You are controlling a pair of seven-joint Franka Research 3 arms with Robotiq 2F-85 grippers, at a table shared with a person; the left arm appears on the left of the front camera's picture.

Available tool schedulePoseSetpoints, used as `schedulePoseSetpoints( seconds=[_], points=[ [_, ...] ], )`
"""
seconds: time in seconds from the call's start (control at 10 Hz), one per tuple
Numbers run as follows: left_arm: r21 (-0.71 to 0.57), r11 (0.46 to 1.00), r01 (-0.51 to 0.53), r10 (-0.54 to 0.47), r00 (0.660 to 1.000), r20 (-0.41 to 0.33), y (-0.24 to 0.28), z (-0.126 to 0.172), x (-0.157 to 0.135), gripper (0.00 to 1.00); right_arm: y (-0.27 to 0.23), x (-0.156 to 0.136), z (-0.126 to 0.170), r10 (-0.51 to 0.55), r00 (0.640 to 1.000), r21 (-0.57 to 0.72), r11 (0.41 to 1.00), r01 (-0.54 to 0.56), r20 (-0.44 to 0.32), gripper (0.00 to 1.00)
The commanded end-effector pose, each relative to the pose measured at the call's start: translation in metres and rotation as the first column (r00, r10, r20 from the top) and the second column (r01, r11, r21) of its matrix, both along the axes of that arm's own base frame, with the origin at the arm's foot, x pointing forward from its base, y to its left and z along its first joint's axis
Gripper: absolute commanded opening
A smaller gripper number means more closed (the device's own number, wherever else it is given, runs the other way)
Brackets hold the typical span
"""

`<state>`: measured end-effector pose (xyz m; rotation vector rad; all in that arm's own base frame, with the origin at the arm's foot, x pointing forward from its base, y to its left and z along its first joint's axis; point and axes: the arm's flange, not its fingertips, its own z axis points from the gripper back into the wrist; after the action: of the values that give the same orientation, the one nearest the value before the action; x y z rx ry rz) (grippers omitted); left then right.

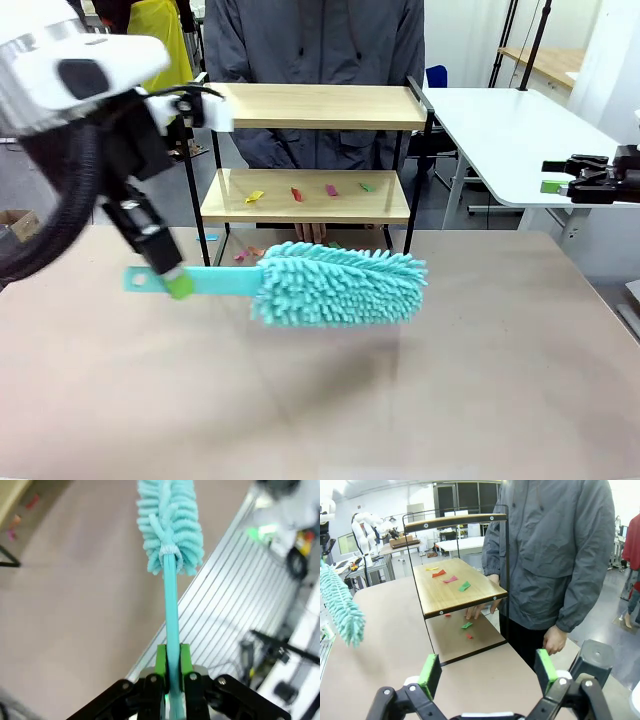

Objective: Clean the shelf.
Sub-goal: Clean the specific section of the Shelf indicated by the human with the Duster.

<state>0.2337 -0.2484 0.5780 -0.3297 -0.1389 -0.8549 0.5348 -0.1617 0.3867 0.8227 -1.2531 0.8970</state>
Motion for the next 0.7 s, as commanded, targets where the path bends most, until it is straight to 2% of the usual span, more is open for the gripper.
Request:
schedulePoseSetpoints(
  seconds=[0.0,0.2,0.3,0.4,0.5,0.6],
  points=[
    [0.026,0.965,-0.26,0.26,0.966,-0.003,-0.04,-0.005,-0.02,0.13,0.001,0.001,0.003,0.0,1.0,-0.019,1.0,0.0,-0.001,1.0],
    [0.0,0.934,-0.359,0.359,0.933,-0.015,-0.078,-0.011,-0.031,0.13,0.001,0.001,0.003,0.0,1.0,-0.019,1.0,0.0,-0.001,1.0],
    [0.065,0.924,-0.377,0.38,0.923,-0.057,-0.087,-0.013,-0.025,0.13,0.001,0.001,0.003,0.0,1.0,-0.019,1.0,0.0,-0.001,1.0],
    [0.014,0.97,-0.244,0.242,0.955,-0.169,-0.089,-0.001,-0.025,0.13,0.001,0.001,0.003,0.0,1.0,-0.019,1.0,0.0,-0.001,1.0],
    [0.041,0.937,-0.347,0.348,0.937,-0.032,-0.079,-0.019,-0.038,0.13,0.001,0.001,0.003,0.0,1.0,-0.019,1.0,0.0,-0.001,1.0],
    [0.041,0.937,-0.347,0.348,0.937,-0.032,-0.079,-0.019,-0.038,0.13,0.001,0.001,0.003,0.0,1.0,-0.019,1.0,0.0,-0.001,1.0]
  ],
)
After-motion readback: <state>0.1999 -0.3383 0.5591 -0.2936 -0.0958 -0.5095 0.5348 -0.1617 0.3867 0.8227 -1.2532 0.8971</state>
